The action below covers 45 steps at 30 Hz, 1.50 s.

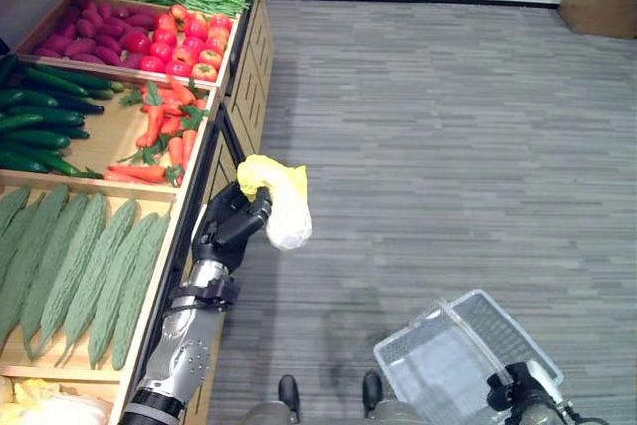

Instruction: Get the vegetables into the basket

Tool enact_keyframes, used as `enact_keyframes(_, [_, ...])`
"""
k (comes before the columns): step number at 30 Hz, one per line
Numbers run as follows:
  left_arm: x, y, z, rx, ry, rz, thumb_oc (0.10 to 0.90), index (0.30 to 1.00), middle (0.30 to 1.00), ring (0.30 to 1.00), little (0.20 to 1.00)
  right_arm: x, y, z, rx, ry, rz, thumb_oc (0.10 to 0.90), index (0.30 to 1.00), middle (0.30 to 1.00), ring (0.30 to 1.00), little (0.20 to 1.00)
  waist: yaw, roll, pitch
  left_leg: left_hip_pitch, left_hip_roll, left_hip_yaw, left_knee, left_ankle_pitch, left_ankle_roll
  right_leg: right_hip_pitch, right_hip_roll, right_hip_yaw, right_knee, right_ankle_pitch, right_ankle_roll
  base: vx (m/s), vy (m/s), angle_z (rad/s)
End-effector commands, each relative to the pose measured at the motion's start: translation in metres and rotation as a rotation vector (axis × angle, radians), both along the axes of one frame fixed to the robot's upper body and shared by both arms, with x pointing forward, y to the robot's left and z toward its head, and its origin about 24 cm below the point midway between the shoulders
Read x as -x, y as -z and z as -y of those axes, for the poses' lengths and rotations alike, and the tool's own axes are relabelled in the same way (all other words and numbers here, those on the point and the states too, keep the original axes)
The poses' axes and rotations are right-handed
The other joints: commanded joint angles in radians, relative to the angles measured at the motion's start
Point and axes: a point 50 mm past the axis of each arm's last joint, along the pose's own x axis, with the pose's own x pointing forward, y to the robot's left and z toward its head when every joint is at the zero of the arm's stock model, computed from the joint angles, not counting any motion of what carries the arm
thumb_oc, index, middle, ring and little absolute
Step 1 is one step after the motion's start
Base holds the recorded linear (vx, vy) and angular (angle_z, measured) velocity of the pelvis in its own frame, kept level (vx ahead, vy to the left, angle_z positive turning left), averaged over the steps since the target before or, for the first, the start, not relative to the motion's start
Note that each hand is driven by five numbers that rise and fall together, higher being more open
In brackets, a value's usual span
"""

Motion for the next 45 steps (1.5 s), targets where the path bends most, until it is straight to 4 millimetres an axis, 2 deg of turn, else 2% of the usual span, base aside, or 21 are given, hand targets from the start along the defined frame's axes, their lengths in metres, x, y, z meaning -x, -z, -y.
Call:
enact_keyframes(1, [-0.011, -0.056, 0.026, -0.141, 0.168, 0.307, 0.400, 0.300, 0.300, 0.300, 0.300, -0.053, -0.054, 0.028, 0.156, -0.054, 0.298, 0.400, 0.300, 0.300, 0.300, 0.300, 0.007, -0.039, -0.102, -0.039, 0.071, -0.013, 0.001, 0.001, -0.092, -0.028, -0.067, -0.026, 0.006, 0.062, 0.096, -0.03, -0.087, -0.06])
enact_keyframes(2, [-0.013, -0.062, 0.036, -0.267, 0.242, 0.344, 0.400, 0.300, 0.300, 0.300, 0.300, -0.080, -0.080, 0.023, 0.185, -0.165, 0.427, 0.400, 0.300, 0.300, 0.300, 0.300, -0.006, -0.034, -0.109, -0.043, 0.079, -0.016, 0.001, 0.001, -0.098, -0.030, -0.066, -0.032, 0.006, 0.056, 0.097, -0.02, -0.085, -0.03])
enact_keyframes(5, [-0.014, -0.065, 0.045, -0.366, 0.298, 0.382, 0.400, 0.300, 0.300, 0.300, 0.300, -0.110, -0.109, 0.005, 0.192, -0.289, 0.581, 0.400, 0.300, 0.300, 0.300, 0.300, -0.016, -0.028, -0.113, -0.038, 0.083, -0.014, 0.001, -0.003, -0.099, -0.030, -0.065, -0.027, 0.006, 0.053, 0.097, 0.00, -0.030, 0.02])
enact_keyframes(8, [-0.014, -0.066, 0.058, -0.452, 0.373, 0.414, 0.400, 0.300, 0.300, 0.300, 0.300, -0.128, -0.130, -0.008, 0.188, -0.335, 0.700, 0.400, 0.300, 0.300, 0.300, 0.300, -0.017, -0.021, -0.117, -0.031, 0.086, -0.005, 0.001, -0.007, -0.101, -0.031, -0.066, -0.021, 0.006, 0.053, 0.099, 0.01, -0.016, -0.11])
enact_keyframes(9, [-0.016, -0.068, 0.075, -0.503, 0.462, 0.442, 0.400, 0.300, 0.300, 0.300, 0.300, -0.146, -0.142, -0.023, 0.150, -0.361, 0.789, 0.400, 0.300, 0.300, 0.300, 0.300, -0.021, -0.012, -0.121, -0.031, 0.089, -0.002, 0.001, -0.009, -0.101, -0.032, -0.065, -0.017, 0.006, 0.050, 0.098, -0.01, -0.008, -0.14])
enact_keyframes(15, [-0.015, -0.063, 0.094, -0.545, 0.571, 0.447, 0.400, 0.300, 0.300, 0.300, 0.300, -0.166, -0.157, -0.043, 0.122, -0.424, 0.859, 0.400, 0.300, 0.300, 0.300, 0.300, -0.026, -0.005, -0.124, -0.024, 0.091, 0.003, 0.001, -0.012, -0.101, -0.031, -0.066, -0.009, 0.006, 0.050, 0.098, 0.00, -0.003, -0.02])
enact_keyframes(16, [-0.014, -0.059, 0.102, -0.601, 0.622, 0.460, 0.400, 0.300, 0.300, 0.300, 0.300, -0.174, -0.168, -0.053, 0.111, -0.470, 0.904, 0.400, 0.300, 0.300, 0.300, 0.300, -0.029, -0.002, -0.126, -0.023, 0.091, 0.006, 0.001, -0.014, -0.101, -0.029, -0.066, -0.006, 0.006, 0.049, 0.098, 0.00, 0.000, 0.00])
enact_keyframes(19, [-0.014, -0.056, 0.107, -0.630, 0.633, 0.468, 0.400, 0.300, 0.300, 0.300, 0.300, -0.179, -0.177, -0.064, 0.082, -0.506, 0.952, 0.400, 0.300, 0.300, 0.300, 0.300, -0.031, -0.001, -0.127, -0.021, 0.090, 0.007, 0.001, -0.015, -0.101, -0.027, -0.066, -0.005, 0.006, 0.049, 0.098, 0.00, 0.000, 0.00])
enact_keyframes(20, [-0.015, -0.048, 0.114, -0.687, 0.644, 0.463, 0.400, 0.300, 0.300, 0.300, 0.300, -0.187, -0.189, -0.086, 0.030, -0.575, 1.020, 0.400, 0.300, 0.300, 0.300, 0.300, -0.033, -0.002, -0.128, -0.021, 0.092, 0.008, 0.001, -0.016, -0.100, -0.030, -0.068, -0.004, 0.006, 0.051, 0.098, 0.00, 0.000, 0.00])
enact_keyframes(22, [-0.015, -0.047, 0.116, -0.700, 0.647, 0.466, 0.400, 0.300, 0.300, 0.300, 0.300, -0.188, -0.191, -0.090, 0.022, -0.583, 1.027, 0.400, 0.300, 0.300, 0.300, 0.300, -0.033, -0.001, -0.128, -0.021, 0.092, 0.009, 0.001, -0.016, -0.100, -0.031, -0.068, -0.003, 0.006, 0.051, 0.098, 0.00, 0.000, 0.00])
enact_keyframes(23, [-0.015, -0.043, 0.118, -0.738, 0.658, 0.469, 0.400, 0.300, 0.300, 0.300, 0.300, -0.191, -0.196, -0.101, -0.010, -0.617, 1.057, 0.400, 0.300, 0.300, 0.300, 0.300, -0.033, -0.002, -0.130, -0.021, 0.092, 0.010, 0.001, -0.017, -0.100, -0.030, -0.068, -0.001, 0.006, 0.050, 0.098, 0.00, 0.000, 0.00])
enact_keyframes(24, [-0.015, -0.043, 0.118, -0.739, 0.658, 0.469, 0.400, 0.300, 0.300, 0.300, 0.300, -0.190, -0.196, -0.101, -0.010, -0.616, 1.056, 0.400, 0.300, 0.300, 0.300, 0.300, -0.033, -0.002, -0.130, -0.021, 0.092, 0.010, 0.001, -0.017, -0.099, -0.030, -0.068, 0.000, 0.006, 0.050, 0.098, 0.00, 0.000, 0.00])
enact_keyframes(27, [-0.017, -0.032, 0.121, -0.829, 0.661, 0.461, 0.400, 0.300, 0.300, 0.300, 0.300, -0.190, -0.207, -0.125, -0.125, -0.666, 1.142, 0.400, 0.300, 0.300, 0.300, 0.300, -0.036, -0.003, -0.132, -0.018, 0.092, 0.013, 0.001, -0.020, -0.098, -0.031, -0.069, 0.002, 0.006, 0.051, 0.099, 0.00, 0.004, -0.01])
enact_keyframes(28, [-0.018, -0.026, 0.123, -0.881, 0.651, 0.461, 0.400, 0.300, 0.300, 0.300, 0.300, -0.188, -0.210, -0.138, -0.213, -0.669, 1.188, 0.400, 0.300, 0.300, 0.300, 0.300, -0.039, -0.004, -0.132, -0.018, 0.092, 0.016, 0.001, -0.020, -0.097, -0.032, -0.069, 0.003, 0.006, 0.051, 0.099, 0.01, 0.011, -0.04])
enact_keyframes(30, [-0.019, -0.022, 0.124, -0.905, 0.650, 0.459, 0.400, 0.300, 0.300, 0.300, 0.300, -0.187, -0.211, -0.142, -0.250, -0.666, 1.206, 0.400, 0.300, 0.300, 0.300, 0.300, -0.039, -0.005, -0.132, -0.017, 0.092, 0.017, 0.001, -0.020, -0.097, -0.032, -0.069, 0.003, 0.006, 0.051, 0.099, 0.00, 0.007, -0.03])
enact_keyframes(32, [-0.021, -0.011, 0.124, -0.986, 0.642, 0.447, 0.400, 0.300, 0.300, 0.300, 0.300, -0.184, -0.216, -0.162, -0.357, -0.710, 1.243, 0.400, 0.300, 0.300, 0.300, 0.300, -0.042, -0.007, -0.134, -0.012, 0.094, 0.023, 0.001, -0.022, -0.098, -0.030, -0.068, 0.007, 0.006, 0.050, 0.099, 0.01, 0.010, -0.05])
enact_keyframes(37, [-0.027, -0.002, 0.121, -1.066, 0.608, 0.434, 0.400, 0.300, 0.300, 0.300, 0.300, -0.179, -0.223, -0.176, -0.452, -0.747, 1.281, 0.400, 0.300, 0.300, 0.300, 0.300, -0.045, -0.010, -0.137, -0.007, 0.095, 0.028, 0.001, -0.025, -0.098, -0.028, -0.069, 0.009, 0.006, 0.050, 0.099, 0.00, 0.001, -0.01])
enact_keyframes(45, [-0.046, 0.003, 0.108, -1.197, 0.398, 0.427, 0.400, 0.300, 0.300, 0.300, 0.300, -0.161, -0.218, -0.198, -0.630, -0.827, 1.258, 0.400, 0.300, 0.300, 0.300, 0.300, -0.054, -0.018, -0.145, -0.004, 0.097, 0.034, 0.001, -0.022, -0.101, -0.024, -0.067, 0.007, 0.006, 0.048, 0.097, 0.00, 0.001, -0.01])
